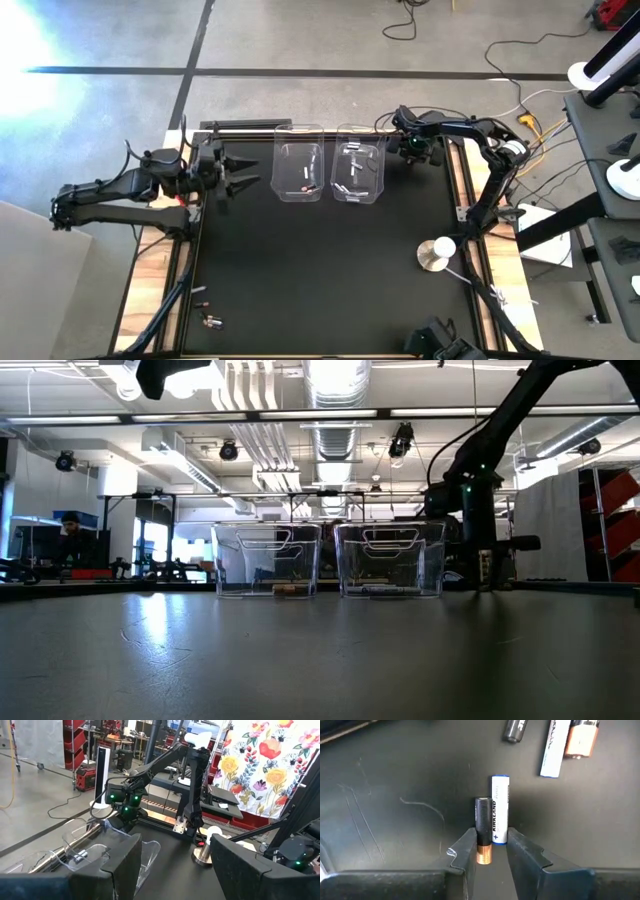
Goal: Sort batteries
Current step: Put the black battery into the left transparent bin
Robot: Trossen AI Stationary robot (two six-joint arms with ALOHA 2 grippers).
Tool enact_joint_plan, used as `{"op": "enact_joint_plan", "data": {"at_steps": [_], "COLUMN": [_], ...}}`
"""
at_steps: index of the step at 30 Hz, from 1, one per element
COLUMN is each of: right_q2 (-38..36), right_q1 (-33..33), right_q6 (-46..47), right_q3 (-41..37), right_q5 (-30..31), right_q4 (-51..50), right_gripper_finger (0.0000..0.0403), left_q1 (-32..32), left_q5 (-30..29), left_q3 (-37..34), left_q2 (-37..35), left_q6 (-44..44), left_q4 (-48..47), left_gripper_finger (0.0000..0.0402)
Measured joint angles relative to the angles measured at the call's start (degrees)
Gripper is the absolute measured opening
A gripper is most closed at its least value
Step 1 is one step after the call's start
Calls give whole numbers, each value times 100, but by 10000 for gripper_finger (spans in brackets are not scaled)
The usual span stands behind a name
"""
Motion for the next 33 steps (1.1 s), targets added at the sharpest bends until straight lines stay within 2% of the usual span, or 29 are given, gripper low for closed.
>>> {"op": "enact_joint_plan", "data": {"at_steps": [8, 13, 33], "right_q2": [-69, -89, -78], "right_q1": [76, 260, 278], "right_q6": [-1, 192, 246], "right_q3": [-2, -2, -202], "right_q5": [-107, -145, 158], "right_q4": [-313, -435, 124], "right_gripper_finger": [146, 152, 47], "left_q1": [0, 0, 0], "left_q5": [0, 1, 7], "left_q3": [0, 0, 0], "left_q2": [-24, 3, 15], "left_q6": [24, 65, 1], "left_q4": [-65, -79, -394], "left_gripper_finger": [213, 213, 213]}}
